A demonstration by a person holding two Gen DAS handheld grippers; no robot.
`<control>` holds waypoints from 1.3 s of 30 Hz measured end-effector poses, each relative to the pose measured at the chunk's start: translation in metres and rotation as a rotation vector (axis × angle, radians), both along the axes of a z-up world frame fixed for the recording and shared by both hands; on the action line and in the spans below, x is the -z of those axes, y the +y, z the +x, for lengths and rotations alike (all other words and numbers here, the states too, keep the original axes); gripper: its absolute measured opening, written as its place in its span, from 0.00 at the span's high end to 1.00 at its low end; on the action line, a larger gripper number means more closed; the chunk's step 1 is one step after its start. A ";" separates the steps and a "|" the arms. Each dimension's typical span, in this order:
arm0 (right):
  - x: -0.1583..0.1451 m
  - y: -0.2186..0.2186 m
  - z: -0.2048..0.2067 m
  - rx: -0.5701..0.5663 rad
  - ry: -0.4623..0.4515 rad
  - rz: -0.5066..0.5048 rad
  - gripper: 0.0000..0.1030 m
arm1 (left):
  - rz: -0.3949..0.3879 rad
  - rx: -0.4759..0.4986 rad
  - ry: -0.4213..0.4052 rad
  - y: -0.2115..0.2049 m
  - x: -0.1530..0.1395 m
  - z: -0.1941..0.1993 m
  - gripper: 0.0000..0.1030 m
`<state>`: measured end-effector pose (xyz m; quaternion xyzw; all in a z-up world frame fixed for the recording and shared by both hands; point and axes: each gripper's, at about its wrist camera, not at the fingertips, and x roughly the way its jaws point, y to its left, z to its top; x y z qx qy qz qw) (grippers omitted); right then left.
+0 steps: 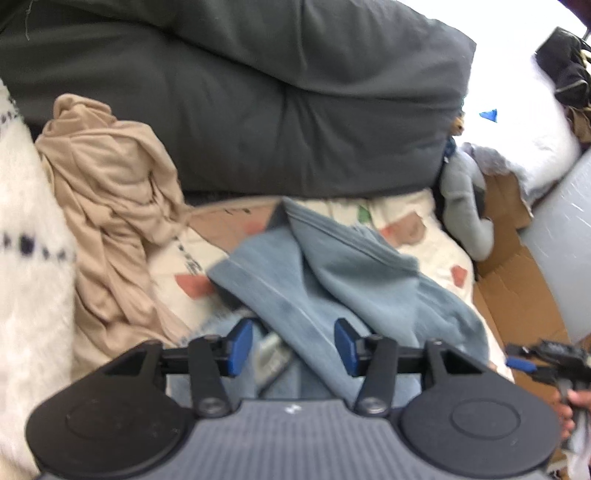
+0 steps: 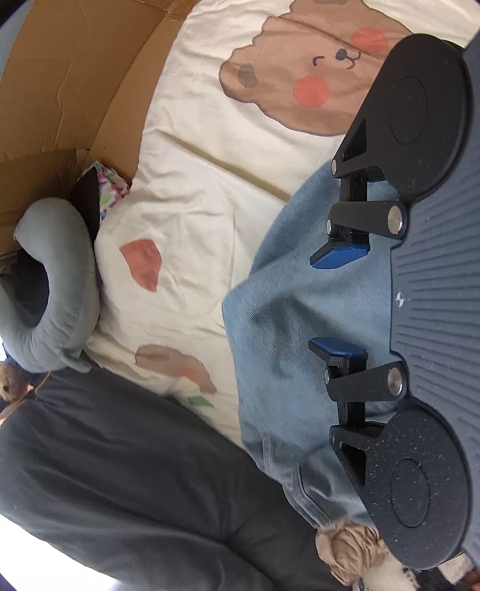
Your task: Fold clothes
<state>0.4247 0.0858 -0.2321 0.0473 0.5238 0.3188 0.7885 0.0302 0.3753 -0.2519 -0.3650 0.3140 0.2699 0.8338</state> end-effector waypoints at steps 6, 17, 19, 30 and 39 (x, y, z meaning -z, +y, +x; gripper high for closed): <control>-0.012 -0.011 -0.013 -0.031 -0.010 0.008 0.53 | 0.023 -0.041 0.018 0.035 0.012 0.008 0.45; -0.012 -0.047 -0.045 -0.072 0.014 -0.005 0.51 | -0.086 -0.079 0.013 0.079 0.062 0.023 0.43; -0.010 -0.052 -0.051 -0.073 0.022 -0.007 0.51 | -0.105 -0.082 0.018 0.086 0.069 0.026 0.39; 0.012 -0.058 -0.065 -0.076 0.078 -0.016 0.51 | -0.234 -0.029 -0.018 0.106 0.111 0.046 0.38; 0.015 -0.054 -0.073 -0.102 0.091 -0.011 0.51 | -0.159 0.024 -0.029 0.095 0.091 0.050 0.91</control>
